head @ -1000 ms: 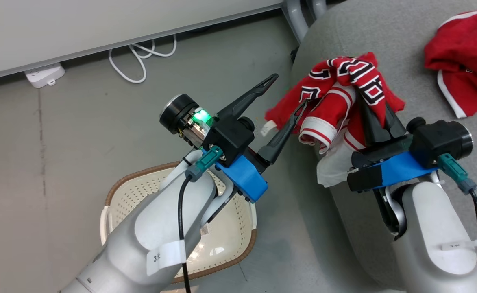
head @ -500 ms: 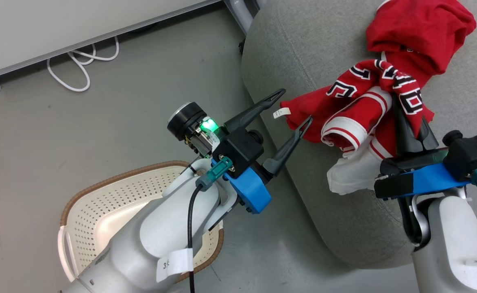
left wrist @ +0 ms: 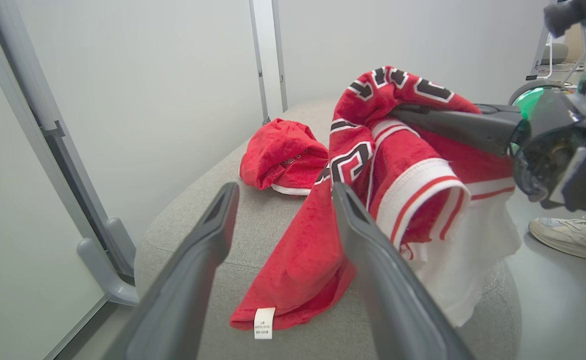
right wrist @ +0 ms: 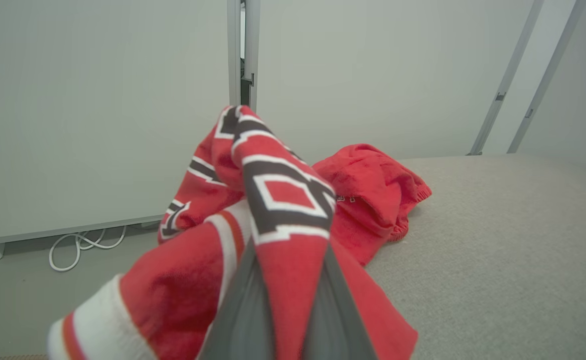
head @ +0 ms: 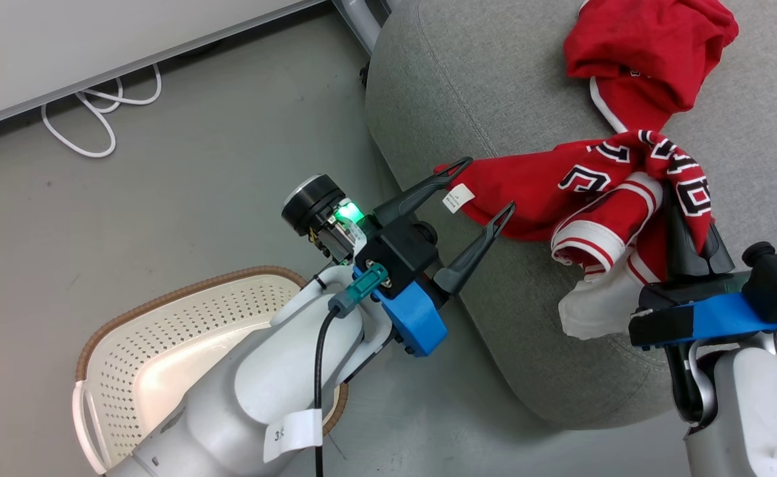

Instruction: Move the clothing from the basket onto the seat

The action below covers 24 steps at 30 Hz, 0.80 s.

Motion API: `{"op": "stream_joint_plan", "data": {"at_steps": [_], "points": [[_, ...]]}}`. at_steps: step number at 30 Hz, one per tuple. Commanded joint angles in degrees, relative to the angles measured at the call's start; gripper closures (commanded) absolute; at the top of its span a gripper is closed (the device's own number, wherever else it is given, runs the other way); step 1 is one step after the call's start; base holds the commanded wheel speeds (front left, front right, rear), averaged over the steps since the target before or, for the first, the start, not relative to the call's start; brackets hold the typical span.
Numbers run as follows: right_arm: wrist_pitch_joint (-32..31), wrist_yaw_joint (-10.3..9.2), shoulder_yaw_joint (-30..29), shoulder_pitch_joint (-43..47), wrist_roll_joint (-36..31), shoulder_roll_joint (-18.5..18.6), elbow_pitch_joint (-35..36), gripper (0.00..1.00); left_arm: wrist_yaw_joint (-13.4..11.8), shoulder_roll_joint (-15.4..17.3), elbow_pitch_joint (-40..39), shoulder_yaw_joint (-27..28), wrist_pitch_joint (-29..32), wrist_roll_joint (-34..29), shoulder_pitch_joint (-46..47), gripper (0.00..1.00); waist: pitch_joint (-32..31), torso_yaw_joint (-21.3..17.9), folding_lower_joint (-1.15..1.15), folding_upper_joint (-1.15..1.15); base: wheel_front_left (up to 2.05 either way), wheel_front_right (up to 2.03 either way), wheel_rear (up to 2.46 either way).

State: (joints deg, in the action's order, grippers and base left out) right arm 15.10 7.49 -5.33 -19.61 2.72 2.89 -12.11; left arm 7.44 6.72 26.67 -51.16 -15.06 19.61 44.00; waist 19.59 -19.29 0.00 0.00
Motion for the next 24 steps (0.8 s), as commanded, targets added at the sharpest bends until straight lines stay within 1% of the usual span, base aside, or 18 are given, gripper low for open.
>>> {"op": "stream_joint_plan", "data": {"at_steps": [1,11,16,21,24], "points": [[0.1,0.01,-0.1,0.6,0.5,0.0,0.2,1.0,0.0,0.0,0.1,-0.3,-0.2,0.2,0.1,0.0,0.0,0.1,0.0,0.0,0.0,0.0,0.0],[0.1,0.01,0.3,-1.8,-0.6,0.0,1.0,1.0,-0.1,-0.2,-0.2,0.1,-0.2,0.4,0.1,0.0,0.0,1.0,0.0,0.0,0.0,0.0,0.0],[0.1,0.01,0.4,-6.3,-2.2,0.0,2.2,1.0,-0.2,0.2,-0.6,0.5,-0.2,-0.1,1.0,0.0,1.6,1.2,0.0,0.0,0.0,0.0,0.0],[0.1,0.01,-0.4,-13.5,-2.9,2.0,3.9,1.0,-0.4,0.4,-1.1,0.6,-0.2,-0.7,2.5,0.0,5.0,2.5,0.0,0.0,0.0,0.0,0.0],[0.1,0.01,-1.4,-18.6,-3.1,4.1,4.7,1.0,-0.4,0.6,-1.2,0.6,-0.1,-1.2,3.7,0.0,7.6,3.3,0.0,0.0,0.0,0.0,0.0]]}}
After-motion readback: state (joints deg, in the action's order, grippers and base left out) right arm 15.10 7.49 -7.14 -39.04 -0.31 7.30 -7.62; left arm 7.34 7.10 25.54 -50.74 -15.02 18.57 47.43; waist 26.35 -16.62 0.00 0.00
